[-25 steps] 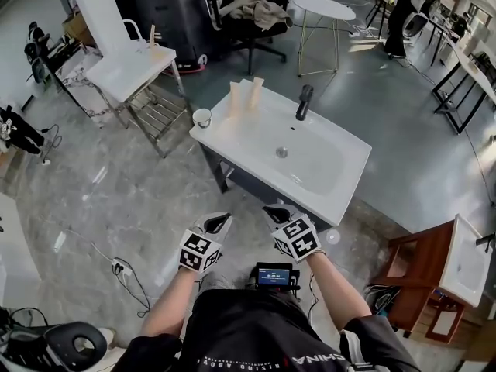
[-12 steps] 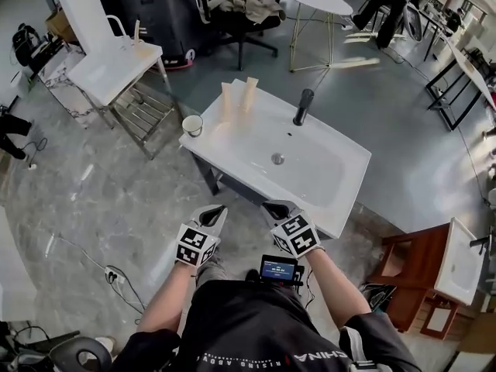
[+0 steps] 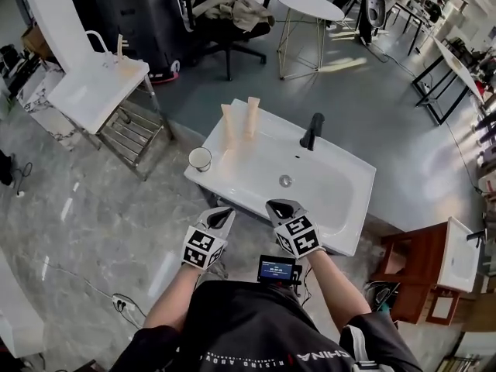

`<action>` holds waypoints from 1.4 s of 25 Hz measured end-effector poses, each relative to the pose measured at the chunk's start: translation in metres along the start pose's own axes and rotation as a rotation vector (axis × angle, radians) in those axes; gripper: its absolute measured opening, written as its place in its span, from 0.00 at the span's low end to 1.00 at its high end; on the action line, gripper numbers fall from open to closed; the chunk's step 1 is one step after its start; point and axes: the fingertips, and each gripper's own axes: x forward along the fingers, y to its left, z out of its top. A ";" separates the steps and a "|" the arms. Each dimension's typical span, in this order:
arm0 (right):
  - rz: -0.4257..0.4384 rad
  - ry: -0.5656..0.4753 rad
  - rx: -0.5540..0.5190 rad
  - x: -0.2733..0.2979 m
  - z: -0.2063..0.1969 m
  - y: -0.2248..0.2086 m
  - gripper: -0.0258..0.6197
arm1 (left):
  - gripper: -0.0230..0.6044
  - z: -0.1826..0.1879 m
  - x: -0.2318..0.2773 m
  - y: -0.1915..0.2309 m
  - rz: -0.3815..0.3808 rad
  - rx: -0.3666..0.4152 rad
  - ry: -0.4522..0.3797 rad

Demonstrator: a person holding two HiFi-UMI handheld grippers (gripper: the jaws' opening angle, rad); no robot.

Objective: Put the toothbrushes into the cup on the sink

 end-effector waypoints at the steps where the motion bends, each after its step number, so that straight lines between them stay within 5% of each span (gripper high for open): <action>1: -0.012 0.000 0.013 0.008 0.006 0.000 0.05 | 0.03 0.002 -0.001 0.009 -0.011 0.006 0.002; 17: -0.083 0.052 0.030 0.080 0.047 0.005 0.05 | 0.03 0.007 0.013 0.089 -0.126 0.046 0.027; 35: 0.004 0.046 -0.005 0.096 0.056 -0.028 0.05 | 0.03 0.022 0.045 0.091 -0.055 0.033 0.045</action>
